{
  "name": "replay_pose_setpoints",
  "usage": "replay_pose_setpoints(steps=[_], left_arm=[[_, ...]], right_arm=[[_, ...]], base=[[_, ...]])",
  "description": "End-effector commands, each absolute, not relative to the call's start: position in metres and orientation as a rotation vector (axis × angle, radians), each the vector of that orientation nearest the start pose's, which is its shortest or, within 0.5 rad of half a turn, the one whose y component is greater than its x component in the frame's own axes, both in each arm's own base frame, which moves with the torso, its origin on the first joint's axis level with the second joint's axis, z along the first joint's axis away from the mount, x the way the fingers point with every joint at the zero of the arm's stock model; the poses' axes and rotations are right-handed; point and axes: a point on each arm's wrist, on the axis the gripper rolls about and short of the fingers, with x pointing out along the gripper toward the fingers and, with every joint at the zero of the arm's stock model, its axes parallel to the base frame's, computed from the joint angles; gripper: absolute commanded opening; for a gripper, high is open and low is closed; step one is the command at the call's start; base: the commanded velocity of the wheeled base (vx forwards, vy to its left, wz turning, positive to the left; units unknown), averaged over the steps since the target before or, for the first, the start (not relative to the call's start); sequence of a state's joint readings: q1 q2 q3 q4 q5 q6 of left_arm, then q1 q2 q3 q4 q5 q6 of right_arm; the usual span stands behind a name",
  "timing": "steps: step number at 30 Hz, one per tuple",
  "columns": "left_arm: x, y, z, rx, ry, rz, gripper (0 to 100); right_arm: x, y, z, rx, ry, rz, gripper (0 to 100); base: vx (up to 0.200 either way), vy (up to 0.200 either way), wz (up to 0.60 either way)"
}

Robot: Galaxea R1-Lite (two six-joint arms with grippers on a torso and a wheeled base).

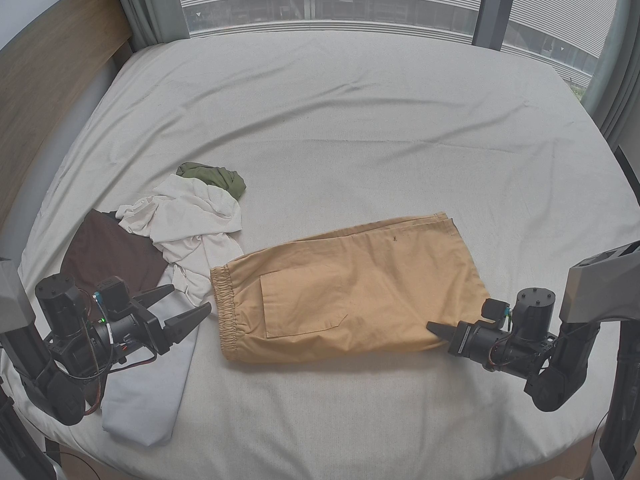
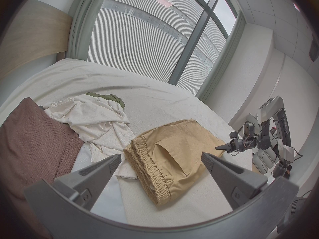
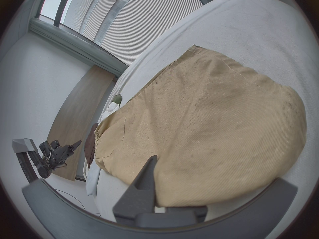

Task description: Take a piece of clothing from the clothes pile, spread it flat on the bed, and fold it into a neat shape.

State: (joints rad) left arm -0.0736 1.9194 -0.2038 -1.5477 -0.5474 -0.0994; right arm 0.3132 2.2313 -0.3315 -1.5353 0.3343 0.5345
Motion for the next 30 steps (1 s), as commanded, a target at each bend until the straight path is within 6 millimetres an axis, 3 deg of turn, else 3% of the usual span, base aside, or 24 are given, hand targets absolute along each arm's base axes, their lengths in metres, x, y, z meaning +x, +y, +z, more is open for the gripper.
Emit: replay_pose_setpoints(steps=[1, 18, 30], left_arm=[[0.249, -0.030, 0.080, -0.137, 0.205, -0.611, 100], [0.247, -0.031, 0.079, -0.138, 0.213, -0.616, 100], [0.247, -0.031, 0.078, -0.140, 0.216, -0.618, 100]], right_arm=[[0.260, 0.089, 0.012, 0.480, 0.565, 0.511, 0], [0.207, 0.059, -0.005, 0.343, 0.754, 0.442, 0], [0.205, 0.058, -0.008, 0.339, 0.781, 0.425, 0]], base=[[0.000, 0.000, 0.00], [0.000, 0.000, 0.00], [0.000, 0.000, 0.00]])
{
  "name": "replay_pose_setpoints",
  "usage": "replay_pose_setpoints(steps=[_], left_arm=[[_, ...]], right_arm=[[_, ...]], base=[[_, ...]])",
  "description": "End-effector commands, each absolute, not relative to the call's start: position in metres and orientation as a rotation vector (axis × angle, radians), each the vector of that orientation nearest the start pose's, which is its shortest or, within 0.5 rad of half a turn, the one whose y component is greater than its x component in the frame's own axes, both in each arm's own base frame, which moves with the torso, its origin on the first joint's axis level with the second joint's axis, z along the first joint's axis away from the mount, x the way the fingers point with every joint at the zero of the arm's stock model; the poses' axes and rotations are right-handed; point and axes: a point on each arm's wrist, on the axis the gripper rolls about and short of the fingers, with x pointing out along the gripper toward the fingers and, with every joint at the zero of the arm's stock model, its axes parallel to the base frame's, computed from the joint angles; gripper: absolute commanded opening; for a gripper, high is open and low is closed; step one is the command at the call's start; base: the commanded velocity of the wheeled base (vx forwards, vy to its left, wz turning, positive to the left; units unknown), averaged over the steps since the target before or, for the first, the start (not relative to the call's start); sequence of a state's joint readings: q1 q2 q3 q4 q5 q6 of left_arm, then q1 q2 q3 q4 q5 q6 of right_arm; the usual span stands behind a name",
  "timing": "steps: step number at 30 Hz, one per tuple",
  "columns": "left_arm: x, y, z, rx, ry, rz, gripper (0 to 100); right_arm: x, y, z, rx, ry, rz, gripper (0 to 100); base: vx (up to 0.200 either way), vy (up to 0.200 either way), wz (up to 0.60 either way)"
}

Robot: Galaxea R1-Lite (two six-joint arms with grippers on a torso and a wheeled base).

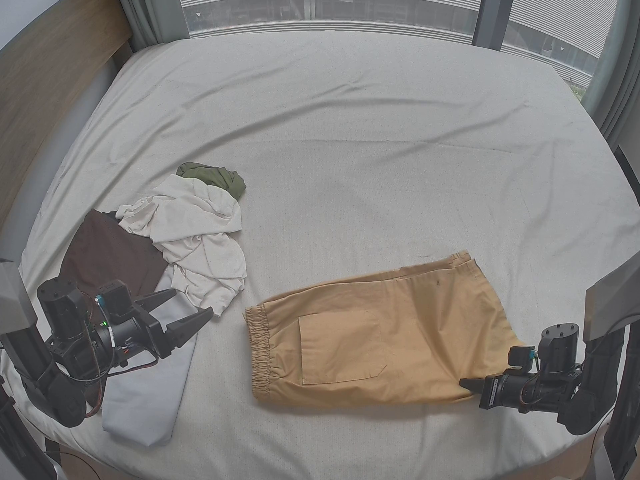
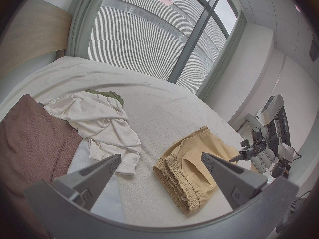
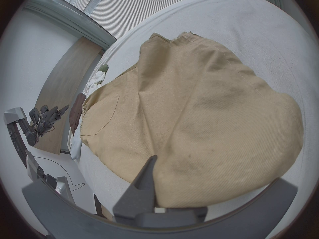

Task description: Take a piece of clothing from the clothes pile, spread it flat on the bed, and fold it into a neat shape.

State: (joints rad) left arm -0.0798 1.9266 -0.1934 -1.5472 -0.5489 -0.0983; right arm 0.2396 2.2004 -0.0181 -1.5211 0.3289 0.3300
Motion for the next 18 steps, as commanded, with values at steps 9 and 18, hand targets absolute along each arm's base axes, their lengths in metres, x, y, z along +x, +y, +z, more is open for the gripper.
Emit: replay_pose_setpoints(steps=[9, 18], left_arm=[[0.2458, -0.0318, 0.0755, -0.142, 0.228, -0.618, 100], [0.2462, -0.0323, 0.0726, -0.137, 0.238, -0.621, 100]], right_arm=[[0.2011, 0.0571, -0.0133, 0.325, 0.844, 0.417, 0], [0.2031, 0.0568, -0.0119, 0.325, 0.818, 0.412, 0]], base=[[0.000, 0.000, 0.00], [0.000, 0.000, 0.00]])
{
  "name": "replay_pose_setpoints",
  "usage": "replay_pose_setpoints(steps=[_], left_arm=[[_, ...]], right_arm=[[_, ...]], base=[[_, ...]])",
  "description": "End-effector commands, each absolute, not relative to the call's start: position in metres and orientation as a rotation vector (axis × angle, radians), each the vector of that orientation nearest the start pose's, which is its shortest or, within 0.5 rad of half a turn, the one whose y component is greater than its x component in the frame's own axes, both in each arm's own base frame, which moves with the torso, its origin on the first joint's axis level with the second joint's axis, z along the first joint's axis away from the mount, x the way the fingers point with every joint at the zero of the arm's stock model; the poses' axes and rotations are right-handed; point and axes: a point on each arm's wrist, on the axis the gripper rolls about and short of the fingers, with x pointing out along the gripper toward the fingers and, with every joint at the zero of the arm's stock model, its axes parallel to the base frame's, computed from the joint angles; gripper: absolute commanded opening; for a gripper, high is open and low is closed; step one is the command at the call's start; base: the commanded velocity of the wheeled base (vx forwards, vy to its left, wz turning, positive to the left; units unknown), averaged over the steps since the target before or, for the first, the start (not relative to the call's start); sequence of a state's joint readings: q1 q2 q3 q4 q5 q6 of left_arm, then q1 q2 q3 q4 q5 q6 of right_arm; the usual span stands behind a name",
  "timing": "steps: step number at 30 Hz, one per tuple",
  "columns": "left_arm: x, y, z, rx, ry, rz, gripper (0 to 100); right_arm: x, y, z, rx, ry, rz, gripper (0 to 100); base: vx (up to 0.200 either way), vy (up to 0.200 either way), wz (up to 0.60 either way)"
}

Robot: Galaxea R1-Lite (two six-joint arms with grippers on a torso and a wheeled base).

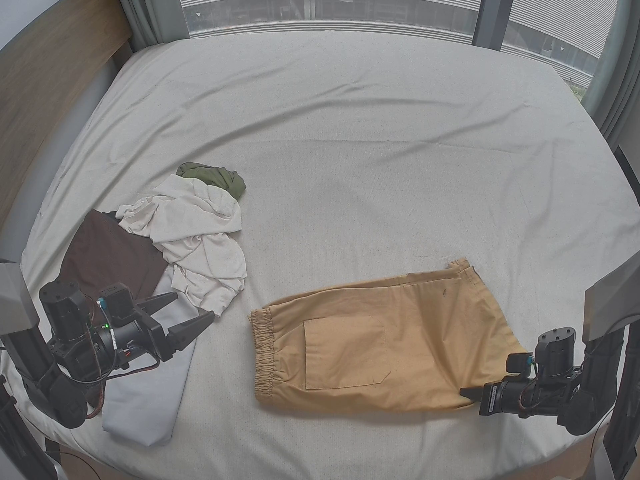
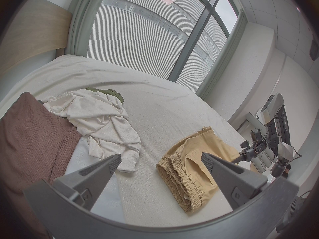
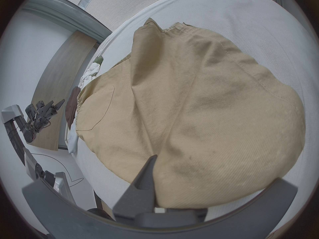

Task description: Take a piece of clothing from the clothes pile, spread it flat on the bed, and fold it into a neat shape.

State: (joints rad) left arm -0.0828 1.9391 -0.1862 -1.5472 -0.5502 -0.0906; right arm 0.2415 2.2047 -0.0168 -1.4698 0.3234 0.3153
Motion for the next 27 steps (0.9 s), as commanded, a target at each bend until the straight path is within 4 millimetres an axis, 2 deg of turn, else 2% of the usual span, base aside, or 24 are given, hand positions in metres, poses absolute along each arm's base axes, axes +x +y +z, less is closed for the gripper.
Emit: replay_pose_setpoints(steps=[1, 6, 12, 16, 23, 27], left_arm=[[0.246, -0.033, 0.073, -0.137, 0.238, -0.623, 100], [0.246, -0.034, 0.073, -0.139, 0.239, -0.627, 100], [0.246, -0.034, 0.073, -0.143, 0.239, -0.628, 100], [0.246, -0.034, 0.074, -0.142, 0.235, -0.629, 100], [0.238, -0.043, 0.069, -0.148, 0.274, -0.664, 100], [0.235, -0.050, 0.066, -0.162, 0.298, -0.692, 100]], right_arm=[[0.204, 0.057, -0.011, 0.323, 0.806, 0.404, 100], [0.208, 0.056, -0.005, 0.320, 0.737, 0.346, 100], [0.207, 0.047, 0.019, 0.329, 0.628, 0.299, 100], [0.208, 0.037, 0.026, 0.337, 0.594, 0.259, 100], [0.214, 0.005, 0.041, 0.336, 0.463, 0.138, 100], [0.220, 0.002, 0.054, 0.330, 0.382, 0.142, 100]], base=[[0.000, 0.000, 0.00], [0.000, 0.000, 0.00], [0.000, 0.000, 0.00], [0.000, 0.000, 0.00], [0.000, 0.000, 0.00], [0.000, 0.000, 0.00]])
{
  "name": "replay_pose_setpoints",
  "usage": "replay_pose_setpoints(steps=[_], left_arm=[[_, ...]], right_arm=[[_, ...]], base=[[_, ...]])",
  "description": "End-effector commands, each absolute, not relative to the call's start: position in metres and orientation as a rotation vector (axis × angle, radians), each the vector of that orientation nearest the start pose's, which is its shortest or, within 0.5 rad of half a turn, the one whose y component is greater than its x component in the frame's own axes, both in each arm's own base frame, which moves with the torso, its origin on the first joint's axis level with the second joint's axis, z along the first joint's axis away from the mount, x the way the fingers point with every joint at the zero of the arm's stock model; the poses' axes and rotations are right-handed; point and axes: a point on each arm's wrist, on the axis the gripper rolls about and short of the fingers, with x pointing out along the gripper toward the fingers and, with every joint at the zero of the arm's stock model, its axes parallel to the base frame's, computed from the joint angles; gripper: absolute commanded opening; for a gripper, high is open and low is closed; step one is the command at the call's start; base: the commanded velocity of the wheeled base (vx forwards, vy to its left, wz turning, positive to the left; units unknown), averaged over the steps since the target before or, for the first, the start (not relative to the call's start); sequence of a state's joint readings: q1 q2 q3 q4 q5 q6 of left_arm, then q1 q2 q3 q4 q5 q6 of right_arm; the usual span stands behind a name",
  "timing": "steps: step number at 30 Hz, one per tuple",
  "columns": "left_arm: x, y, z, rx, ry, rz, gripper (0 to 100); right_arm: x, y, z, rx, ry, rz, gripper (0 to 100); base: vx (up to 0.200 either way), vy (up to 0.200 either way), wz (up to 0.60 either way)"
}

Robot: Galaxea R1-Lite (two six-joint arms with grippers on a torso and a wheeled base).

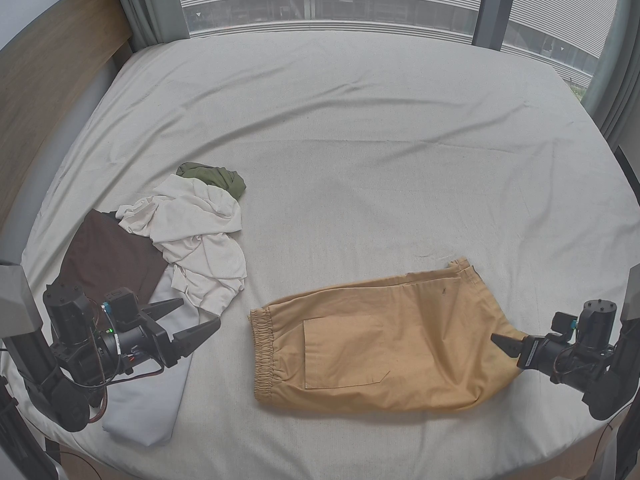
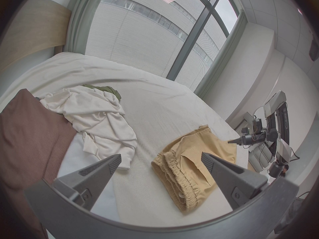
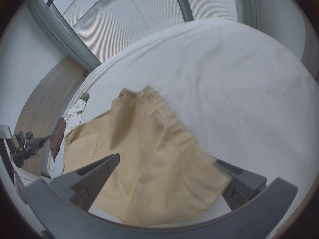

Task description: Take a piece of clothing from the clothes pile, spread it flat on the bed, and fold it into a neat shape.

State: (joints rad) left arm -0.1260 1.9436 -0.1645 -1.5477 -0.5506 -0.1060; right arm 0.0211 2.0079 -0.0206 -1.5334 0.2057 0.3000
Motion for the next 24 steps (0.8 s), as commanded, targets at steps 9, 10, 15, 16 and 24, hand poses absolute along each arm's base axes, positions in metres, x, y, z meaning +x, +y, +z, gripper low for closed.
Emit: replay_pose_setpoints(steps=[9, 10, 15, 16, 24], left_arm=[[0.229, -0.056, 0.064, -0.199, 0.332, -0.717, 100], [0.228, -0.056, 0.064, -0.202, 0.337, -0.717, 100], [0.226, -0.059, 0.062, -0.231, 0.362, -0.725, 100], [0.226, -0.060, 0.062, -0.235, 0.365, -0.725, 100], [0.229, -0.067, 0.047, -0.269, 0.441, -0.739, 100]], right_arm=[[0.237, 0.019, 0.070, 0.296, 0.287, 0.241, 100], [0.241, 0.023, 0.073, 0.292, 0.270, 0.266, 100], [0.259, 0.045, 0.087, 0.280, 0.193, 0.390, 100], [0.260, 0.049, 0.089, 0.280, 0.187, 0.421, 100], [0.263, 0.064, 0.085, 0.279, 0.199, 0.503, 100]], base=[[0.000, 0.000, 0.00], [0.000, 0.000, 0.00], [0.000, 0.000, 0.00], [0.000, 0.000, 0.00], [0.000, 0.000, 0.00]])
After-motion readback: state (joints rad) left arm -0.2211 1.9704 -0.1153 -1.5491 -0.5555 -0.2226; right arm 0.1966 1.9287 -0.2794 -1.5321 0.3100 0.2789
